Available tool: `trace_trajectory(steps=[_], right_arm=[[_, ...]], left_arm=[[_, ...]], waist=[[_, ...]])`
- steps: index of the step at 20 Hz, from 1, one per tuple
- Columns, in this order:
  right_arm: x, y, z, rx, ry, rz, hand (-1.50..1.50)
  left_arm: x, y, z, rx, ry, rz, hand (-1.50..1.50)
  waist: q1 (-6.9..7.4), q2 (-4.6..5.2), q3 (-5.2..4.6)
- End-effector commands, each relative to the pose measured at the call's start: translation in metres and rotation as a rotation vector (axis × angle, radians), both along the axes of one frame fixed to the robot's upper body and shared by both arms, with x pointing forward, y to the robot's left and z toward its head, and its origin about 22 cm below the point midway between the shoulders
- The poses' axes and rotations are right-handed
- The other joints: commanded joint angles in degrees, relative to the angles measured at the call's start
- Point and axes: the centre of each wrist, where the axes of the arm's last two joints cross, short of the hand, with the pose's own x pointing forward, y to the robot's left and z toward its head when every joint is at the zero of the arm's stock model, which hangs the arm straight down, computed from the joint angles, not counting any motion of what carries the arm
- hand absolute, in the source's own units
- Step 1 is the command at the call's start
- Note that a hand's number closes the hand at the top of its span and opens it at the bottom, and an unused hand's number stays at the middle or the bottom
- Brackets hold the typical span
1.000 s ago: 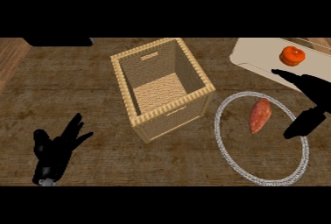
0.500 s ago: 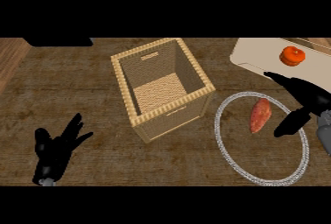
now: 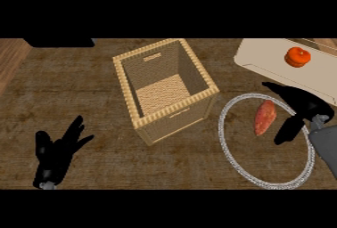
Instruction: Pick the sweet potato from the placemat and place it in the basket
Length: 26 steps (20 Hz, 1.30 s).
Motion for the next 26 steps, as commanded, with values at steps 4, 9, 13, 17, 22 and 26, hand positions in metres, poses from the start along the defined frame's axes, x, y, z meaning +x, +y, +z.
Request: trace_trajectory(steps=[4,9,13,17,22,26], right_arm=[[0.007,-0.004,-0.018,-0.004,0.029,-0.012,-1.50],[0.010,0.014,-0.031,0.009,0.004,0.004,-1.50],[0.003,0.004,-0.042,0.001,0.002,-0.010,-1.50],[0.023,0.013,-0.029,-0.031,-0.007,0.031,1.50],[-0.010,-0.001,-0.054,-0.096,-0.075,0.120,1.50],[-0.012,0.067,-0.052,-0.104,-0.106,0.211,1.50]], left_arm=[[-0.014,0.000,-0.010,0.006,0.139,0.000,0.00],[-0.013,-0.005,-0.031,0.013,0.121,0.006,0.00],[-0.021,0.002,-0.024,0.007,0.147,0.008,0.00],[-0.020,0.004,-0.030,-0.002,0.140,-0.001,0.00],[-0.030,0.029,-0.014,0.011,0.130,0.021,0.00],[-0.013,0.010,-0.013,0.013,0.134,0.031,0.00]], waist=[[0.30,0.56,-0.65],[0.07,0.61,-0.69],[0.01,0.54,-0.67],[0.42,0.68,-0.70],[-0.04,0.42,-0.68],[-0.92,0.15,-0.75]])
